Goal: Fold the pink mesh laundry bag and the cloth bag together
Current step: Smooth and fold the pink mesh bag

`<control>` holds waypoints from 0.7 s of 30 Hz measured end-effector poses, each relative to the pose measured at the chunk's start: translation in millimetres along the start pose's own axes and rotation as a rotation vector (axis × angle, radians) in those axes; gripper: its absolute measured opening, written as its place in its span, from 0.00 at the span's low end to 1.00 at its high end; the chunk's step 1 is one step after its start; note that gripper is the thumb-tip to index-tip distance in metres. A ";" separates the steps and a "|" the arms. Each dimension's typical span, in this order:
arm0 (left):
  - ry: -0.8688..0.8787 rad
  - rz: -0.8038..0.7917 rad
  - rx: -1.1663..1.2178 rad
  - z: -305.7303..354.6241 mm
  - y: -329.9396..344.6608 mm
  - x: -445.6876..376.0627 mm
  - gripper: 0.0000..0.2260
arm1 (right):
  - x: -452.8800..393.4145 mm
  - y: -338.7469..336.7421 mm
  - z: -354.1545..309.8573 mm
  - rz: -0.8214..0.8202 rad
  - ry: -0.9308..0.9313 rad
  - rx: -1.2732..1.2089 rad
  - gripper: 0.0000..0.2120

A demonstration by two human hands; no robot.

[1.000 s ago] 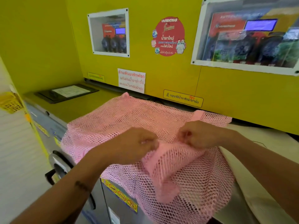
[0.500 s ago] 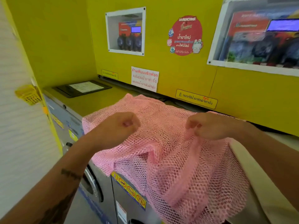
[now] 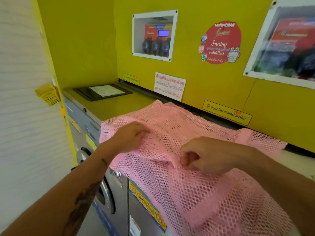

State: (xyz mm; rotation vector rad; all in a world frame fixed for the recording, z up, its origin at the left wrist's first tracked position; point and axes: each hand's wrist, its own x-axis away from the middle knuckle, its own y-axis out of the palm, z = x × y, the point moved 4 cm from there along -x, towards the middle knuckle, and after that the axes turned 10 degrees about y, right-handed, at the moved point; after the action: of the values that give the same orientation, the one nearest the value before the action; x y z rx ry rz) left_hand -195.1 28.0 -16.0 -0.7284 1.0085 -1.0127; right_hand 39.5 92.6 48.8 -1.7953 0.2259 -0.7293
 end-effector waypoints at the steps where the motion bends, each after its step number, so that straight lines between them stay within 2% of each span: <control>1: -0.001 0.024 -0.001 -7.9 -2.5 -2.2 0.14 | -0.5 -4.3 0.6 -0.009 0.003 -0.049 0.07; 4: -0.032 0.028 -0.013 -29.7 -4.3 -7.2 0.15 | -14.1 -18.9 2.8 0.090 0.011 -0.180 0.07; 8: -0.038 0.001 0.017 -41.1 -8.0 -23.1 0.15 | -72.9 -34.6 13.8 0.247 0.134 -0.153 0.14; 13: -0.059 0.054 0.058 -53.8 -12.0 -40.4 0.14 | -145.6 -37.8 24.8 0.240 0.272 -0.145 0.22; 15: -0.084 0.010 -0.030 -64.0 -6.8 -44.9 0.16 | -162.7 -33.2 33.2 0.186 0.365 -0.033 0.28; 17: -0.144 0.010 -0.155 -73.8 -6.7 -48.5 0.17 | -171.2 -35.2 45.9 0.213 0.505 0.070 0.33; 21: -0.314 0.041 -0.259 -90.2 -19.6 -53.7 0.19 | -182.0 -38.1 60.0 0.282 0.638 0.155 0.34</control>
State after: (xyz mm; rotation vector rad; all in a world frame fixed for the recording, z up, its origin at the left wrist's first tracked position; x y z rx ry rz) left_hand -294.7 66.4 -15.4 -1.0412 0.8829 -0.7102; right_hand -77.2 243.6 6.6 -1.3036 0.8048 -1.0628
